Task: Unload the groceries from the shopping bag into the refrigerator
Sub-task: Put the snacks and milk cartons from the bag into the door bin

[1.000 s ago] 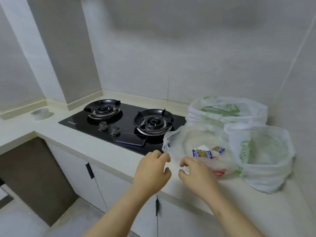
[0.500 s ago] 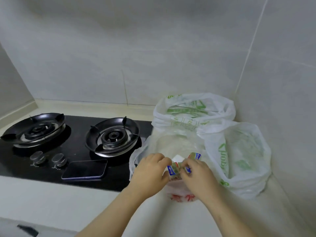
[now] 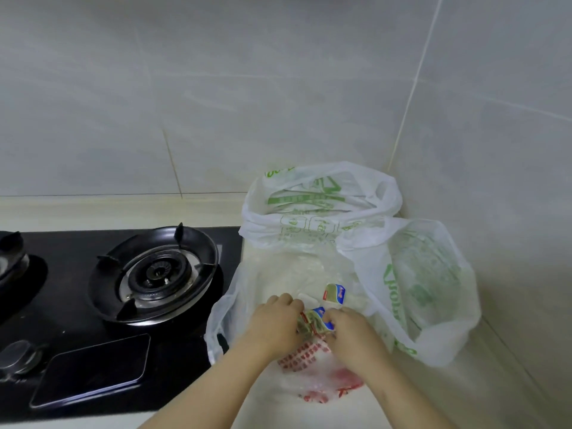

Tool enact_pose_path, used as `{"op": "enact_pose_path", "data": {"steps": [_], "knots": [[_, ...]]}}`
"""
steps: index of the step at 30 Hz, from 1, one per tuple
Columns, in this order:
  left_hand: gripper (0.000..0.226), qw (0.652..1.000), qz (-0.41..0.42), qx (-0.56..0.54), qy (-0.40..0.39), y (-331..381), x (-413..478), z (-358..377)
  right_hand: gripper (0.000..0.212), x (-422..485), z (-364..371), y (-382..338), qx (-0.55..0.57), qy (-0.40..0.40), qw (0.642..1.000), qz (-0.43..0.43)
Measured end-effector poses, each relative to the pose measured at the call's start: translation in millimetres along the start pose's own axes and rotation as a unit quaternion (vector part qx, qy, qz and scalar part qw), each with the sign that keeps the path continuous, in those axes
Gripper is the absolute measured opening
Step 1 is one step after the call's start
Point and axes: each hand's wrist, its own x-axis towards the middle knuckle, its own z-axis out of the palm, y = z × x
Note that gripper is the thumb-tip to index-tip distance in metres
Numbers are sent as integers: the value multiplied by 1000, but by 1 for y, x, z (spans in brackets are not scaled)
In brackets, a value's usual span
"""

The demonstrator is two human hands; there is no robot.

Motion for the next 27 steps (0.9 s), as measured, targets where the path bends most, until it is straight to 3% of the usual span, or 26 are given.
{"op": "enact_pose_path", "data": {"steps": [8, 19, 27], "knots": [[58, 998, -52, -6, -44, 2, 20, 15, 32, 18, 8, 5, -31, -43, 999, 9], [43, 997, -81, -9, -8, -1, 18, 23, 53, 36, 15, 8, -37, -51, 998, -30], [52, 991, -118, -56, -11, -11, 17, 25, 17, 38, 20, 3, -55, -24, 997, -47]]}}
